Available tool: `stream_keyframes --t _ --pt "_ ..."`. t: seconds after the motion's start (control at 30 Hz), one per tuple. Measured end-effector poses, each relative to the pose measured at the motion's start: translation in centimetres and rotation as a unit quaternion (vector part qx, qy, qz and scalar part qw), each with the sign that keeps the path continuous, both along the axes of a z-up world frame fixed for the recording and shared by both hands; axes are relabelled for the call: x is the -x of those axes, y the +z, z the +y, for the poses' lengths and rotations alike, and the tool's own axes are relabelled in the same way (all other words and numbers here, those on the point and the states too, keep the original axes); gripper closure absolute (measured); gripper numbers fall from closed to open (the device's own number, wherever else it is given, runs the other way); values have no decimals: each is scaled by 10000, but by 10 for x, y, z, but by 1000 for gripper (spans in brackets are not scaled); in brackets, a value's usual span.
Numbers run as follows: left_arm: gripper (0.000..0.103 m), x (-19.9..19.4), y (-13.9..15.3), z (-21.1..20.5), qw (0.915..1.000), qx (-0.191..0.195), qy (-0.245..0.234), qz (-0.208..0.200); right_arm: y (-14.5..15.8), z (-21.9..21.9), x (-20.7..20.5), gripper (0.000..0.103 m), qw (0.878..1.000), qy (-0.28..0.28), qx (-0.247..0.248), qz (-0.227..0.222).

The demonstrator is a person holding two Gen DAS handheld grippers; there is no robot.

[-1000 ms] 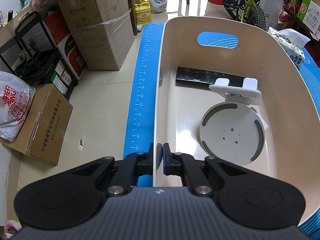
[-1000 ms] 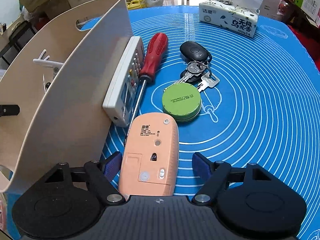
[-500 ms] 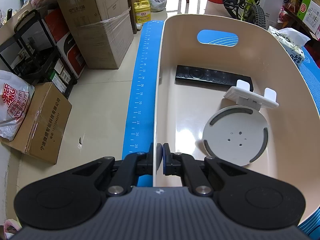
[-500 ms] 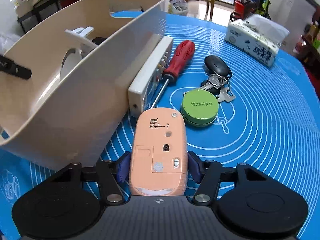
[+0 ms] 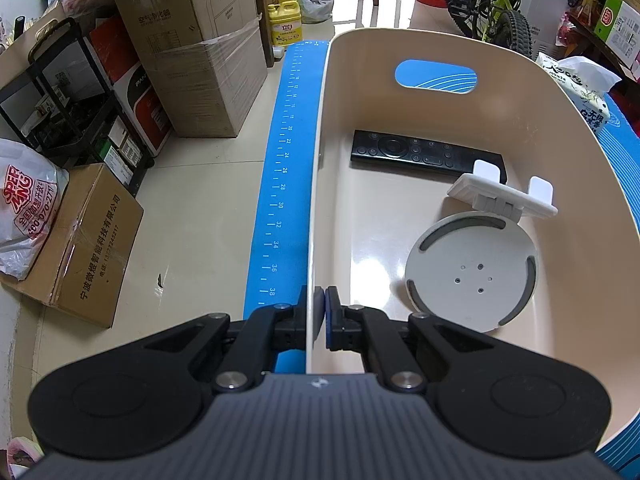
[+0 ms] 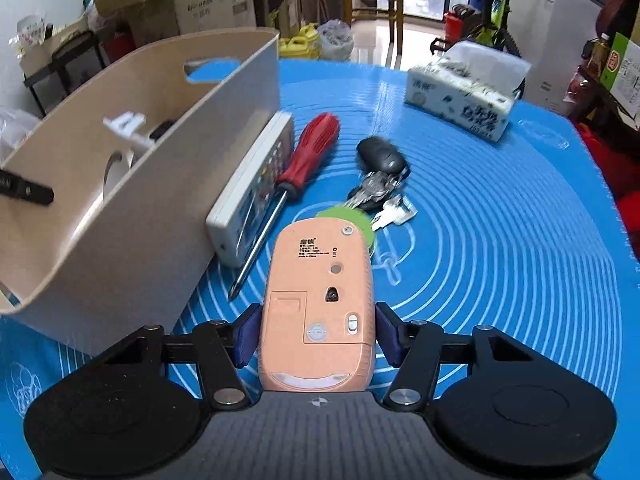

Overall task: Organize rigid objects
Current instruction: 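Lift the peach mouse with the right gripper and release it into the basket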

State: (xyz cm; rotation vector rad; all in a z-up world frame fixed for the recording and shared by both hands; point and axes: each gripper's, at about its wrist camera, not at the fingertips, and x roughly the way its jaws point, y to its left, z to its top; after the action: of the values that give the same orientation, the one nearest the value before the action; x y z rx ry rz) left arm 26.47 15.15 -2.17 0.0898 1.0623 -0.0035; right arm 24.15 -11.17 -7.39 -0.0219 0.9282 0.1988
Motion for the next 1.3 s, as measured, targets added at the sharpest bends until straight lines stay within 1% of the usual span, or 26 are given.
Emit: stream_keyframes --t 0.23,0.37,0.43,0.53,0.67,0.77,0.87,0.93,1.03,1.07,1.23,1.3 --pt "97 0 0 1 10000 9 3 -1 32 -5 4 40 9989 -50 -179 -424" --pt "97 0 0 0 10000 11 1 0 60 -1 9 40 9960 18 -329 -835" --pt "97 0 0 1 10000 9 5 -1 77 5 12 40 9935 140 -402 -1056" --pt "97 0 0 1 10000 5 4 0 97 19 13 40 9898 404 -535 -1255" --pt "97 0 0 1 10000 20 13 -4 111 48 7 40 9859 801 -543 -1364" --pt "97 0 0 2 10000 25 21 -5 111 73 1 40 9837 1171 -495 -1268" --pt "97 1 0 3 10000 18 19 -8 100 100 -7 40 9824 1555 -414 -944" --pt "97 1 -1 4 10000 15 17 -11 91 114 -12 40 9817 1707 -364 -762" --pt "97 1 -1 4 10000 15 22 -10 78 128 -18 40 9818 1798 -332 -504" --pt "97 1 -1 4 10000 10 19 -11 72 131 -13 40 9814 1843 -294 -451" --pt "97 1 -1 4 10000 1 16 -1 53 148 -14 40 9778 2089 25 -158" --pt "96 1 0 3 10000 -17 22 -16 48 149 -21 40 9792 2027 -30 -10"
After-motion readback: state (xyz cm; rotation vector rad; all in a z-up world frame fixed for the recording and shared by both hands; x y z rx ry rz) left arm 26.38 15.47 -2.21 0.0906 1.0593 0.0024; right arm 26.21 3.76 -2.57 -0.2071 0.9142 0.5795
